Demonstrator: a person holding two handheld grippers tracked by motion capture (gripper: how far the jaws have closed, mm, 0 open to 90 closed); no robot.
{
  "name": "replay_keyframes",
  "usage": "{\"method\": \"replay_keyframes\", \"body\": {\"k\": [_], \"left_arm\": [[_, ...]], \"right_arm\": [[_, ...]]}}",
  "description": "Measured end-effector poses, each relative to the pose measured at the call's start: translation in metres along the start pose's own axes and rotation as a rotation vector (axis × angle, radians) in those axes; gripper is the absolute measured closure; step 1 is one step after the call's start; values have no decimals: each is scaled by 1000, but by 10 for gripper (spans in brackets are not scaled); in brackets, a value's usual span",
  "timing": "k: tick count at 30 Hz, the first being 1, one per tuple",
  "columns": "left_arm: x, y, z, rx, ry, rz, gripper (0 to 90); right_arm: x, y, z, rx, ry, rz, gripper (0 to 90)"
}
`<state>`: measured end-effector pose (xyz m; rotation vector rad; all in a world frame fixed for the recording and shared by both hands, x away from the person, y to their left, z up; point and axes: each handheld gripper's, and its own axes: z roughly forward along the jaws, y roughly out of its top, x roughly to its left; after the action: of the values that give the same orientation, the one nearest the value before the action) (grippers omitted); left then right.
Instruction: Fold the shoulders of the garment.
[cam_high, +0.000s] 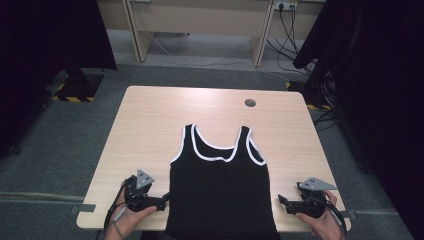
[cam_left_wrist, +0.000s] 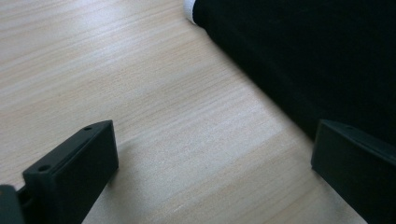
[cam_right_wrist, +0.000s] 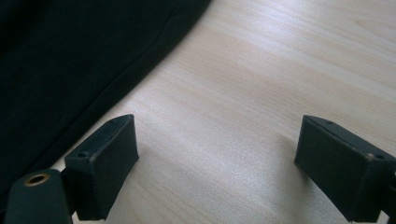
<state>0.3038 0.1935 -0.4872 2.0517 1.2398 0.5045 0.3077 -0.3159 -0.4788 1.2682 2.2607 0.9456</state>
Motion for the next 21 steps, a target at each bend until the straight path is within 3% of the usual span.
{"method": "replay_keyframes", "body": {"k": [12, 16, 21], "left_arm": [[0, 0, 0, 1, 1, -1, 0], [1, 0, -1, -3, -27, 7, 0], [1, 0, -1, -8, -29, 2, 3]], "right_arm": [[0, 0, 0, 0, 1, 0, 135], [0, 0, 0, 1, 1, 0, 135], [0, 0, 0, 1, 1, -1, 134]]}}
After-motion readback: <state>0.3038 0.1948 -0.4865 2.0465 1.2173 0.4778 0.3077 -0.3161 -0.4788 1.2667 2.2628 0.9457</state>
